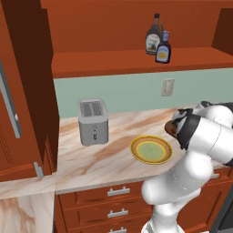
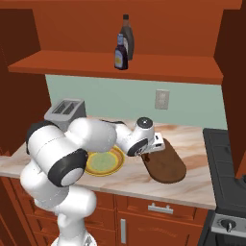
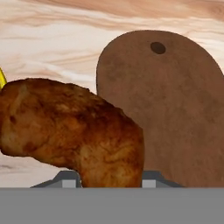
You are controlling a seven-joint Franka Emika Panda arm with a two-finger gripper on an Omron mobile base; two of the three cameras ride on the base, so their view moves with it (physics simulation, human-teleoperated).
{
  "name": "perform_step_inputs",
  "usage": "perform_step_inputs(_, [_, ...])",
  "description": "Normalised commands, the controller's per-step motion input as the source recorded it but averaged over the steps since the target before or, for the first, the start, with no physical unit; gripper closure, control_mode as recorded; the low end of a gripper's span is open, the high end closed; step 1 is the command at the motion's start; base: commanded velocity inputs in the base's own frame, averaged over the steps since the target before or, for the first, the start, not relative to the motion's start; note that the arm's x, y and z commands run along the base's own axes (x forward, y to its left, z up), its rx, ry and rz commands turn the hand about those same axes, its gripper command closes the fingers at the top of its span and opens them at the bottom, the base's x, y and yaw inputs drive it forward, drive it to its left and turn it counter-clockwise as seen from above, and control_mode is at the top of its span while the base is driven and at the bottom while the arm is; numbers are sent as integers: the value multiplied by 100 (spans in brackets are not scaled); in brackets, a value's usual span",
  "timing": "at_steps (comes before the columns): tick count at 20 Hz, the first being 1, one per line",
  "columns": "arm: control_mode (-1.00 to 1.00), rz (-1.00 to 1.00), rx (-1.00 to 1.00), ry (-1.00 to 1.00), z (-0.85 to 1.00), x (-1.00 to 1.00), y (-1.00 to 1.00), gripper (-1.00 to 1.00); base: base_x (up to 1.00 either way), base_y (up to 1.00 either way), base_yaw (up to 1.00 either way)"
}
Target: Pick the chicken drumstick from the plate and place it on the cutting board. Then pick the condiment bottle from the cabinet and place it next to the cutting board.
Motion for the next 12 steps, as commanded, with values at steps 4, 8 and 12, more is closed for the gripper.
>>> perform_step_inputs(4, [-100, 0, 0, 0, 0, 17, -29, 100, 0, 0, 0])
perform_step_inputs(8, [-100, 0, 0, 0, -8, 16, -28, 100, 0, 0, 0])
perform_step_inputs(12, [-100, 0, 0, 0, -36, 13, -20, 100, 0, 0, 0])
